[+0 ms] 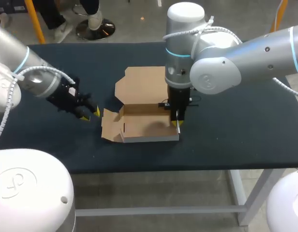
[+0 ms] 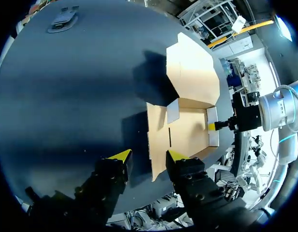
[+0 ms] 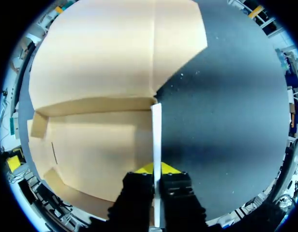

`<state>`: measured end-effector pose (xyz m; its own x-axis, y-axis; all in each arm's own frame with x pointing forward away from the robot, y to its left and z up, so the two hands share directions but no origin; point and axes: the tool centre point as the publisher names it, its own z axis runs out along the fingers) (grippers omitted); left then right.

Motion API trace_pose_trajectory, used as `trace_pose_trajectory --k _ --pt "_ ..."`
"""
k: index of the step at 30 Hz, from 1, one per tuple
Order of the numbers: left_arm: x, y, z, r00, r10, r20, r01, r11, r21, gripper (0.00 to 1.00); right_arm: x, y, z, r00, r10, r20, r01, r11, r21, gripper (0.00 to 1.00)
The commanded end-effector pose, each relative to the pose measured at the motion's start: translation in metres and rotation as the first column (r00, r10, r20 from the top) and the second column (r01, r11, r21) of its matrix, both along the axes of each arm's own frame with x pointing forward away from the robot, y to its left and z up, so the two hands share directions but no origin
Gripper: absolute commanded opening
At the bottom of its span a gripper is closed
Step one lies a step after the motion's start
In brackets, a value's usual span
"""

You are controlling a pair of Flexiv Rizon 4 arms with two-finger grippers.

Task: Assemble the packaging by folding the flat box into shape, placing the metal phone stand inside, and closing the box properly

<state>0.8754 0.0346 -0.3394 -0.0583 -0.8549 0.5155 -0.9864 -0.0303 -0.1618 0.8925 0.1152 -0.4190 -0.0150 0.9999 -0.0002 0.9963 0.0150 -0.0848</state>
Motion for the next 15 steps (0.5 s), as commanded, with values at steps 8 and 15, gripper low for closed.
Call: trace_pose_trajectory --k 8,15 --pt "0.001 0.011 -0.022 1.0 -0.027 0.0 0.026 0.995 -0.1 0.0 0.0 0.001 0.0 1.0 0.0 -0.001 0.0 1.0 -0.001 0.0" --pt "0.003 0.011 -0.038 1.0 -0.021 -0.002 0.02 0.991 -0.135 0.0 0.0 0.001 0.0 1.0 0.0 -0.001 0.0 1.0 -0.001 0.0"
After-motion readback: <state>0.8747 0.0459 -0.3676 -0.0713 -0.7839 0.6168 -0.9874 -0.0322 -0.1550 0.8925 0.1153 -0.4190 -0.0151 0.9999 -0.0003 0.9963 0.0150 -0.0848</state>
